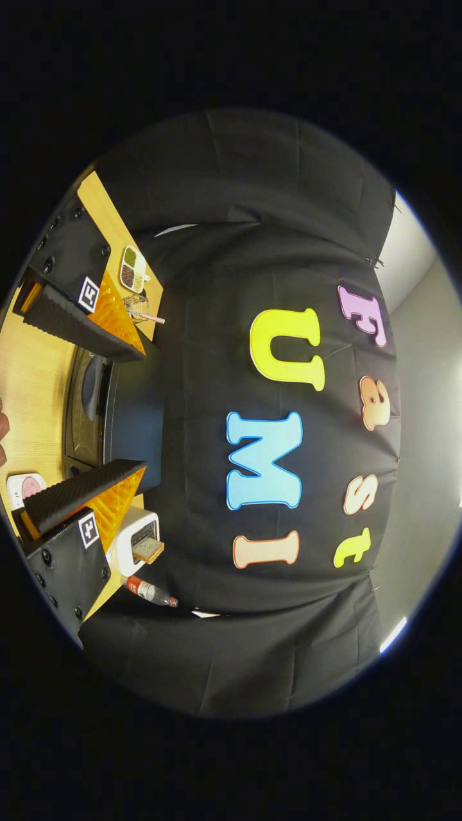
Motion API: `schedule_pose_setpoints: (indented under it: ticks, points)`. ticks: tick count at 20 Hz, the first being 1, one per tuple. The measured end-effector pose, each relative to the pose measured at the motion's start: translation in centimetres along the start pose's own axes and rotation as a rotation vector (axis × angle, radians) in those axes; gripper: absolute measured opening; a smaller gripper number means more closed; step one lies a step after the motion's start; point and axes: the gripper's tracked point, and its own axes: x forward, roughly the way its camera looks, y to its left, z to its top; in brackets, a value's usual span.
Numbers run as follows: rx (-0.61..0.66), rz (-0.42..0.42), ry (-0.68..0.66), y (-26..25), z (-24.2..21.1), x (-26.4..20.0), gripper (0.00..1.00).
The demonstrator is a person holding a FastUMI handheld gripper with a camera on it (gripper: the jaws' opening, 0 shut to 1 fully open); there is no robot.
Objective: Open the toaster oven, put the food inside, and close the toaster oven door.
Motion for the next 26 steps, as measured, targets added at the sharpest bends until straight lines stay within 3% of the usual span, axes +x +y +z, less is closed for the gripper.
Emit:
schedule_pose_setpoints:
  ticks: [9,16,26]
  points:
    - [0.054,-0.044,0.142,0.5,-3.9,6.3,0.97]
    - [0.029,-0.052,0.287,2.0,-10.5,10.5,0.97]
    - [0.062,-0.074,0.340,3.0,-13.5,13.1,0.97]
